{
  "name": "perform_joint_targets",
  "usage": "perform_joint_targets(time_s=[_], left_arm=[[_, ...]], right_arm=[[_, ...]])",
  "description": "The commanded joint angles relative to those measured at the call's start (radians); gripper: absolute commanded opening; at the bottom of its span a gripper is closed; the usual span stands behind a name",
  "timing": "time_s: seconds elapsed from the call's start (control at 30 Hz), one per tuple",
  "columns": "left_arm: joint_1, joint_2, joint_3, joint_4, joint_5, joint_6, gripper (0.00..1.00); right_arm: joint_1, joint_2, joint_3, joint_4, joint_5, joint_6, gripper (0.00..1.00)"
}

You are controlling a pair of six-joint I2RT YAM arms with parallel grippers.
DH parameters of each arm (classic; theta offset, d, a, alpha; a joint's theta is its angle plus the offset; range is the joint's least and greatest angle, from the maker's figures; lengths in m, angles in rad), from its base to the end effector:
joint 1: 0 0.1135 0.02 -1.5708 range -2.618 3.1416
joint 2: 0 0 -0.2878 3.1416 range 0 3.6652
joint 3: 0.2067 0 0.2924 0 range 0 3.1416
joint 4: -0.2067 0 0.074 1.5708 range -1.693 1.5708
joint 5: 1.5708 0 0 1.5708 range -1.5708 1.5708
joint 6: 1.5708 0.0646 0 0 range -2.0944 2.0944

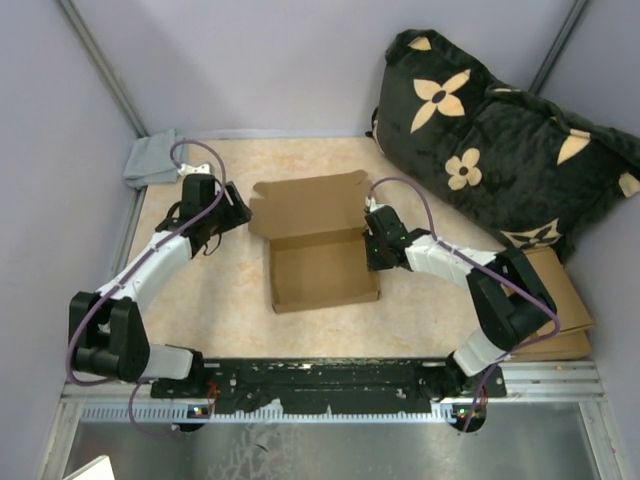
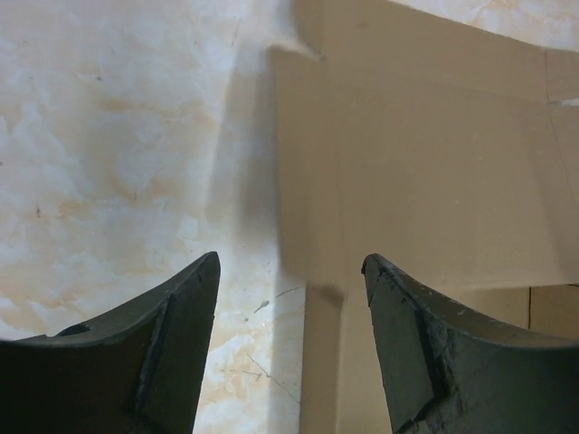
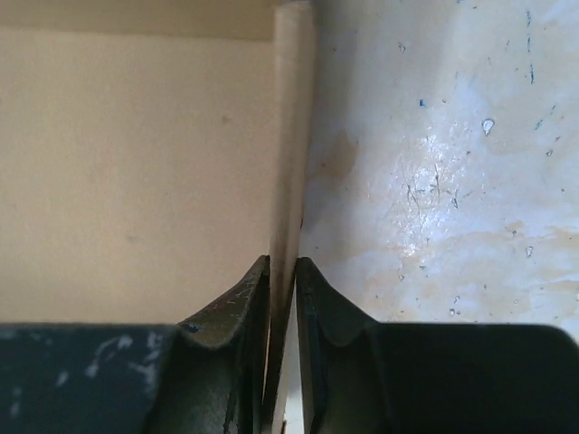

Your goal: Fold the paper box

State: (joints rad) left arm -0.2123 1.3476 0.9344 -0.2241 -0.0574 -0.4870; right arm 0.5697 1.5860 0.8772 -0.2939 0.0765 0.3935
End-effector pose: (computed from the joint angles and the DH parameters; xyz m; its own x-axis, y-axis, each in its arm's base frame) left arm 0.3466 -0.0709 0.2518 -0.5914 -0.3505 -0.7262 -0.1261 0.9297 -0.3459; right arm 0.3017 0.1874 0.1439 -0.8485 -0.0895 -0.5216 -0.1926 0.9702 0.1468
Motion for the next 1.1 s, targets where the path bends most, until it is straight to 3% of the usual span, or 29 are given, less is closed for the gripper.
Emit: perform_joint_targets(time_s=[0.0,0.3,0.67,1.07], left_arm=[[0.008,0.069,0.028,0.052,0.045,0.022,0.71],[0.008,0.159,0.040,-0.046,0.090,0.015,0.65],[0.008,-0.042,-0.039,-0.087,0.009,0.042,0.67],[0.014,0.177,0.030,-0.077,0.029,0.030,0.66]], right_arm=[[0.013,-0.086,-0.034,0.079,-0.025,-0.070,0.17],[0.031,-0.117,-0.069,0.069,-0.041,-0.003,0.18],[0.072,-0.126,-0.104,0.067,0.012,0.117,0.12],[0.102,-0.127,-0.122,0.088,0.025,0.148,0.11]])
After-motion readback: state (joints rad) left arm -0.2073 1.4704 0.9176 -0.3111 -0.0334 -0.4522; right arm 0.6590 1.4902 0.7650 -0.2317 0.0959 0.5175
